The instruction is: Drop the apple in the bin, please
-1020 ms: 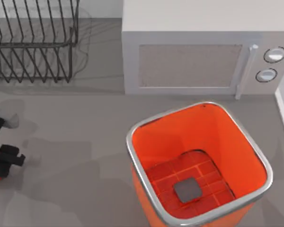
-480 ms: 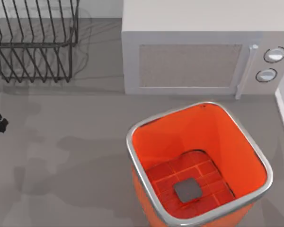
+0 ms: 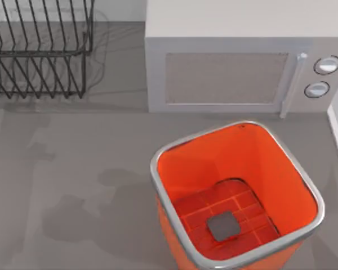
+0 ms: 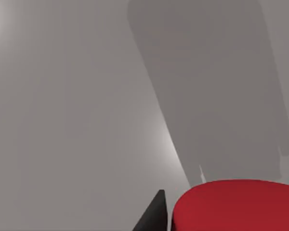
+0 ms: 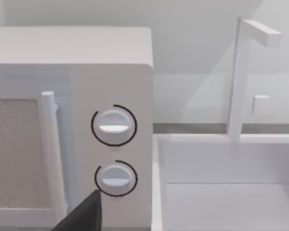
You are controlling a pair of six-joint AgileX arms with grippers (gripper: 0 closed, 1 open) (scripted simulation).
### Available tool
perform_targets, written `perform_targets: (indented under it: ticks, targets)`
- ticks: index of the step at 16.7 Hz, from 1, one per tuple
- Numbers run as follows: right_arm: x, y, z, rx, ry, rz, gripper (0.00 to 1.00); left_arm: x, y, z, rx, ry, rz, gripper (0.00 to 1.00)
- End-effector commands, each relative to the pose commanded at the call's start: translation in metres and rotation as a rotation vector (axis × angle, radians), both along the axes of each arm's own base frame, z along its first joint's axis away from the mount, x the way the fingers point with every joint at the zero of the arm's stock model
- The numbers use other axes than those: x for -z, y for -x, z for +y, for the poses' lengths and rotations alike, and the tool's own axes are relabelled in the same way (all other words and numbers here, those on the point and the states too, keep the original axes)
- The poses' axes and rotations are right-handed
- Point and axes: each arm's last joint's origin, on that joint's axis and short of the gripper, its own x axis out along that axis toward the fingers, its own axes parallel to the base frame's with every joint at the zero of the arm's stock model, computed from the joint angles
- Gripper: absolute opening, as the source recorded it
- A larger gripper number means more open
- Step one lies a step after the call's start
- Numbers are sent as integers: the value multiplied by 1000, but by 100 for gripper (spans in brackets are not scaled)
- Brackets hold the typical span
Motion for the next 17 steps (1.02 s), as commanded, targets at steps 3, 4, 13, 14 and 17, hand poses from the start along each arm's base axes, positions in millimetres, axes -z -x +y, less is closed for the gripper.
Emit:
perform_targets:
  ticks: [3,4,13,14,17]
  targets:
    - [0,0,0,0,0,0,100,1,-3,-3,16,0,7,0]
    - [0,0,0,0,0,0,100,0,-8,-9,43,0,11,0]
    - [0,0,0,0,0,0,100,-11,-34,-216,755,-7,43,0]
    - [0,0,0,0,0,0,100,-10,-23,-248,854,-8,43,0]
    - [0,0,0,0,0,0,100,-10,18,-326,1105,-8,32,0]
